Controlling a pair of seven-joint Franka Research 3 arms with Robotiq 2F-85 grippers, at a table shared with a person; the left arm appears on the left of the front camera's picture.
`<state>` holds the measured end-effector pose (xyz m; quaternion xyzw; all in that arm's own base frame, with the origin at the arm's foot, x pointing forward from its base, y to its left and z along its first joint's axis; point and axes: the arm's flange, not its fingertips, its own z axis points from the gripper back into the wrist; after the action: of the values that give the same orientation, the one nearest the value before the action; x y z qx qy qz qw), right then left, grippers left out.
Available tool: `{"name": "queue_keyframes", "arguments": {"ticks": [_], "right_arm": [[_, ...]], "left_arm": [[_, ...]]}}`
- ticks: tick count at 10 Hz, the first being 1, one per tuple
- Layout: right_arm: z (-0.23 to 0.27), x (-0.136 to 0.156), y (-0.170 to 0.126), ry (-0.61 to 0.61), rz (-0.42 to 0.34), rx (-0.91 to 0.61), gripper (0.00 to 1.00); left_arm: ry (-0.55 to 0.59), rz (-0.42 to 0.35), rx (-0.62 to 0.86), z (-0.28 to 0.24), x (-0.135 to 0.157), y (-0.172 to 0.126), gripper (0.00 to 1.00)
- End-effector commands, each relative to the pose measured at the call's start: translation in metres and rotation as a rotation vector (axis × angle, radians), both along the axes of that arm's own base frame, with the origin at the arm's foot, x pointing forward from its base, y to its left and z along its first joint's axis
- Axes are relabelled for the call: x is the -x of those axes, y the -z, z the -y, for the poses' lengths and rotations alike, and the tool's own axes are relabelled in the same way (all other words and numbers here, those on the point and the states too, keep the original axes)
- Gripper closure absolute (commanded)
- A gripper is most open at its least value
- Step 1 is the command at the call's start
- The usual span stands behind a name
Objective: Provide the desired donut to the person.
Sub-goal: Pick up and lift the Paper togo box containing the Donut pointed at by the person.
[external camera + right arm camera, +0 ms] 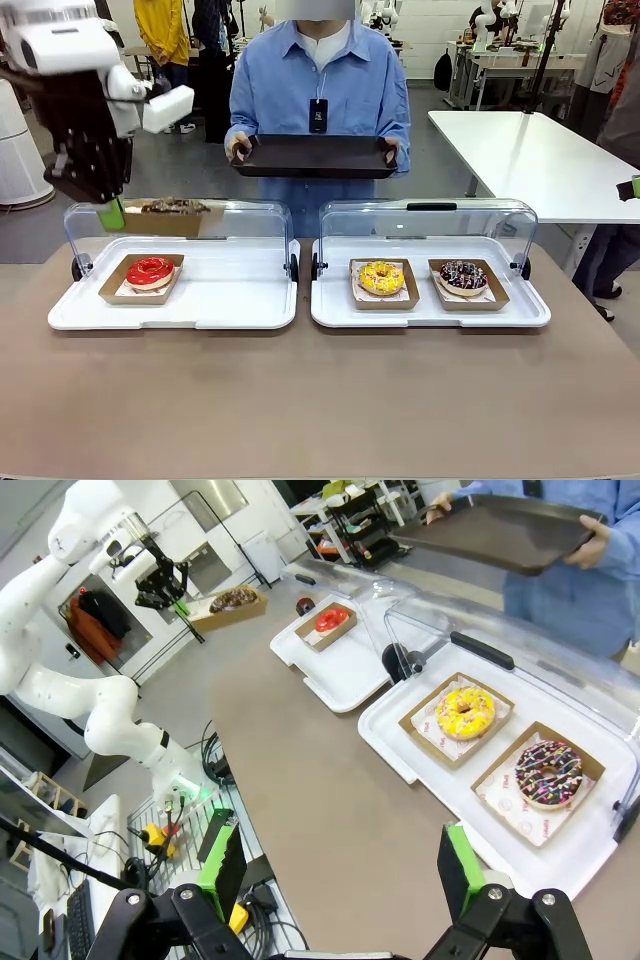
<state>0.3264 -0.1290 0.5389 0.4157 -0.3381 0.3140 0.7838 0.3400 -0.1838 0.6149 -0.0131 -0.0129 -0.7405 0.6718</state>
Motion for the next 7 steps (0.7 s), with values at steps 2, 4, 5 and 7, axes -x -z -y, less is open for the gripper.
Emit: {"name": "queue_keyframes", "arguments": {"ticks": [2,4,5,7], "right_arm": [[0.0,0.0,0.0,0.0,-0.002,0.001,0.0],[0.0,0.0,0.0,0.0,-0.002,0.001,0.0],[0.0,0.0,0.0,0.0,-0.002,0.001,0.0],[0.0,0.0,0.0,0.0,-0.002,0.001,0.0]], "left_arm": [[-0.036,0.017,0.065,0.004,-0.007,-0.009,1.0],[-0.013,0.0,0.069,0.003,-0.011,0.001,1.0],[-0.021,0.017,0.035,-0.001,-0.006,-0.011,1.0],[-0.021,0.017,0.035,-0.001,-0.006,-0.011,1.0]]}}
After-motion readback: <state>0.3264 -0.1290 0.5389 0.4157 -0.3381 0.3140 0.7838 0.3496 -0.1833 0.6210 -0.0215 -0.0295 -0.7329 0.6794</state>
